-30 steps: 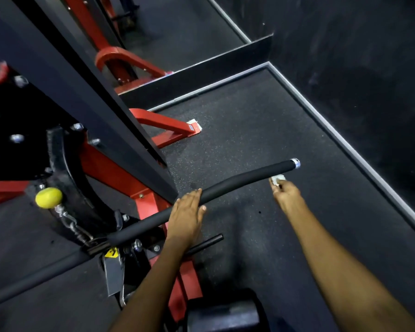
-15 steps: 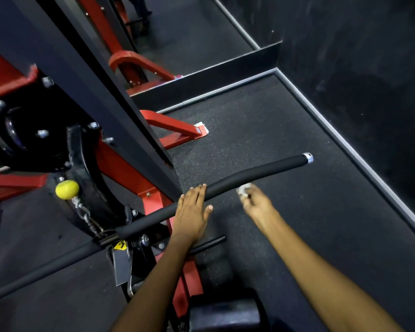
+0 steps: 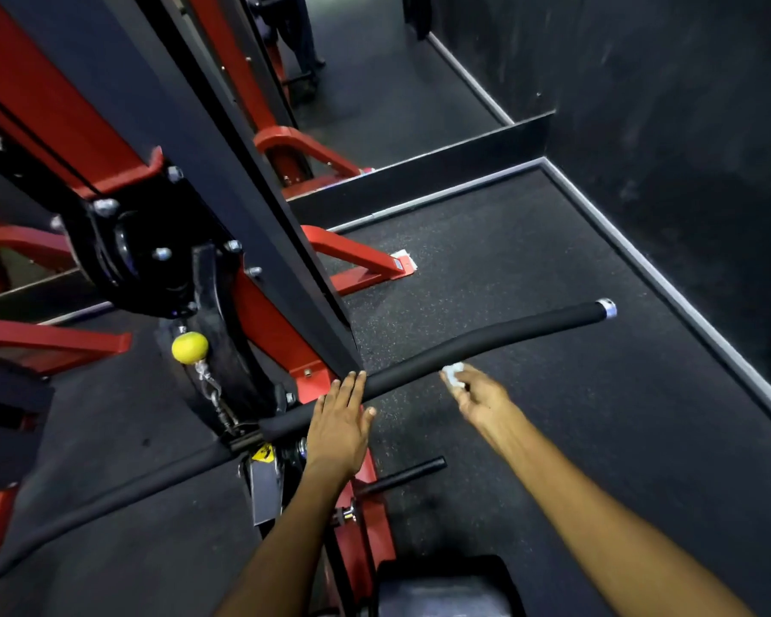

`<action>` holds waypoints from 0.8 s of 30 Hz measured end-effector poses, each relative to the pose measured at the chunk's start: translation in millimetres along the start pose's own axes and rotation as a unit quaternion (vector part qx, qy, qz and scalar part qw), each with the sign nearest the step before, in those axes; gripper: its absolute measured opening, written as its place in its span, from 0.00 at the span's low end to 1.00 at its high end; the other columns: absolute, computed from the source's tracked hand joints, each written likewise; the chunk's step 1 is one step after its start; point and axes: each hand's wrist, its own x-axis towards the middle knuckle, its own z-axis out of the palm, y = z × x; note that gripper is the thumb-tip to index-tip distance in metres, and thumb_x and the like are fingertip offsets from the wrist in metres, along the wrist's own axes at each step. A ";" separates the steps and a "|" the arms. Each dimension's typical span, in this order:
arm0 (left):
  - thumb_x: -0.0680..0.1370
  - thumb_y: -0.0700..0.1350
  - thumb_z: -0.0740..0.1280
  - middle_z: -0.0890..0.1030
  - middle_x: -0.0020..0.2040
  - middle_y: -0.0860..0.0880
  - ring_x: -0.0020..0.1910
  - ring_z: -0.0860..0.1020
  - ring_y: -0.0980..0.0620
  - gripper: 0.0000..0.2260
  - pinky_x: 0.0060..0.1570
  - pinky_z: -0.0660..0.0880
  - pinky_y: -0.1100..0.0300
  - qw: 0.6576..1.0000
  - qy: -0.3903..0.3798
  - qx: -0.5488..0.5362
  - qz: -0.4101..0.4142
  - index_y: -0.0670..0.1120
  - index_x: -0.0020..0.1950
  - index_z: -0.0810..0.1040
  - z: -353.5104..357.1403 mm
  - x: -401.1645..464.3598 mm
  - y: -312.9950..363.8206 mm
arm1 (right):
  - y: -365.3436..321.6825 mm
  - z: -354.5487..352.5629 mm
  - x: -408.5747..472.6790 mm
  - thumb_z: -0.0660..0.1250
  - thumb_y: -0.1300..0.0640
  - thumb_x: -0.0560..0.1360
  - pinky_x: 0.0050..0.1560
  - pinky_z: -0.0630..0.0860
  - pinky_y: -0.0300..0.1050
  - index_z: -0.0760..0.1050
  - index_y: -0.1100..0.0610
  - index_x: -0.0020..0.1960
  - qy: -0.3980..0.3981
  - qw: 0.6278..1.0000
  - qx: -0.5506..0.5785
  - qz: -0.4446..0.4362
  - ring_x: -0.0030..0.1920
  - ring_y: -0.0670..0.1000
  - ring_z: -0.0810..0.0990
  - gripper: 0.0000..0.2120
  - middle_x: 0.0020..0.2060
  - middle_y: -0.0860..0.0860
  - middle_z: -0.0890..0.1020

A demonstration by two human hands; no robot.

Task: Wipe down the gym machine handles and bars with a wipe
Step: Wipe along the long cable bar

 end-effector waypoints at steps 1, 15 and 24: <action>0.84 0.53 0.52 0.54 0.79 0.50 0.78 0.51 0.50 0.26 0.75 0.47 0.54 1.000 0.007 -0.007 -0.010 0.48 0.80 0.49 -0.4 -1.6 -2.6 | -11.6 -2.4 -2.0 0.51 0.74 0.78 0.59 0.69 0.29 0.72 0.66 0.39 -0.002 1.000 0.016 -0.012 0.36 0.49 0.79 0.15 0.38 0.58 0.72; 0.84 0.51 0.53 0.45 0.80 0.50 0.78 0.40 0.52 0.28 0.75 0.39 0.58 0.998 0.033 -0.043 -0.032 0.46 0.79 0.43 6.0 -24.0 -30.2 | 10.8 9.8 6.8 0.53 0.74 0.77 0.21 0.70 0.30 0.68 0.60 0.38 0.018 0.998 -0.054 -0.033 0.32 0.46 0.76 0.14 0.35 0.54 0.72; 0.82 0.55 0.46 0.43 0.80 0.52 0.78 0.41 0.47 0.27 0.75 0.37 0.52 0.999 0.024 -0.012 -0.028 0.50 0.78 0.41 7.7 -30.2 -40.7 | 96.4 39.9 -2.1 0.55 0.76 0.75 0.20 0.69 0.30 0.73 0.64 0.44 0.013 0.998 -0.068 0.001 0.32 0.48 0.80 0.12 0.36 0.57 0.77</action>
